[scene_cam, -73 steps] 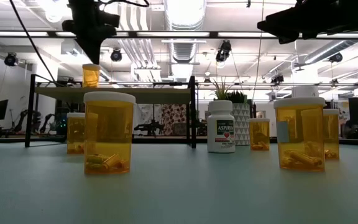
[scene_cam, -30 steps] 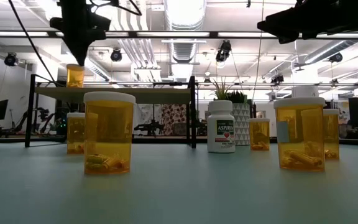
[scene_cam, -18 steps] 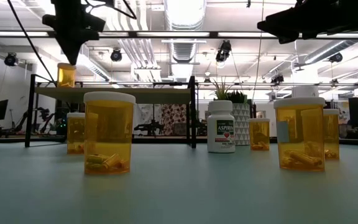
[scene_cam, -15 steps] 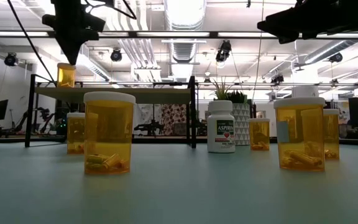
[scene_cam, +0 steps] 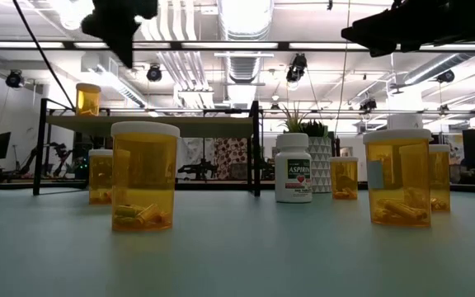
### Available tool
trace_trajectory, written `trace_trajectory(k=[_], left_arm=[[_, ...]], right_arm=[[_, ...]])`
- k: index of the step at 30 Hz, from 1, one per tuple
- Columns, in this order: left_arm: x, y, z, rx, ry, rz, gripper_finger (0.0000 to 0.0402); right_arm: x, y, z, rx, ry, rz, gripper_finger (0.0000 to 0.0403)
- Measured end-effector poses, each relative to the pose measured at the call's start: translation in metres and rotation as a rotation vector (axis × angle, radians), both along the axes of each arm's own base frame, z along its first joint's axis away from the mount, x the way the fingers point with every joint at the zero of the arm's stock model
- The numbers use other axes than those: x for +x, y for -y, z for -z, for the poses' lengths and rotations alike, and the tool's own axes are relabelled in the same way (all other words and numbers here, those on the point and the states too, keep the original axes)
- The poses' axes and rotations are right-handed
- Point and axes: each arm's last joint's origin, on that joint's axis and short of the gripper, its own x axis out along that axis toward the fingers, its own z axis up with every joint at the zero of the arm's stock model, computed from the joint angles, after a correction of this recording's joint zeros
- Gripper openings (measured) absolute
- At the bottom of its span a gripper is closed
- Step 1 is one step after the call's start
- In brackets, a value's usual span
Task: Pick and place medicine bottles onto shelf by color
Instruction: Put the orange pill bottle on the shelf aligned with the other orange pill bottle
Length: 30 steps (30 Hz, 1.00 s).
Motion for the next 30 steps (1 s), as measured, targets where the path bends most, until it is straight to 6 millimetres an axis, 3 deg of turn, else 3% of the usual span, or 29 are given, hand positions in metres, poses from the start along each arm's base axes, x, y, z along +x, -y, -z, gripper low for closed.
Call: trace_trajectory(k=[4, 10, 20, 30], left_arm=[[0.014, 0.024, -0.001, -0.09, 0.113, 0.139, 0.0], [0.036, 0.063, 0.008, -0.166, 0.203, 0.177, 0.0], [0.091, 0.124, 0.048, -0.239, 0.266, 0.193, 0.0], [0.124, 0.136, 0.102, -0.187, 0.13, 0.16, 0.0]], right_arm=[[0.0, 0.0, 0.0, -0.004, 0.0, 0.0, 0.0187], [0.0, 0.0, 0.0, -0.003, -0.001, 0.0, 0.0187], [0.0, 0.0, 0.0, 0.0, -0.002, 0.0, 0.0187], [0.0, 0.0, -0.001, -0.019, 0.006, -0.001, 0.0187]])
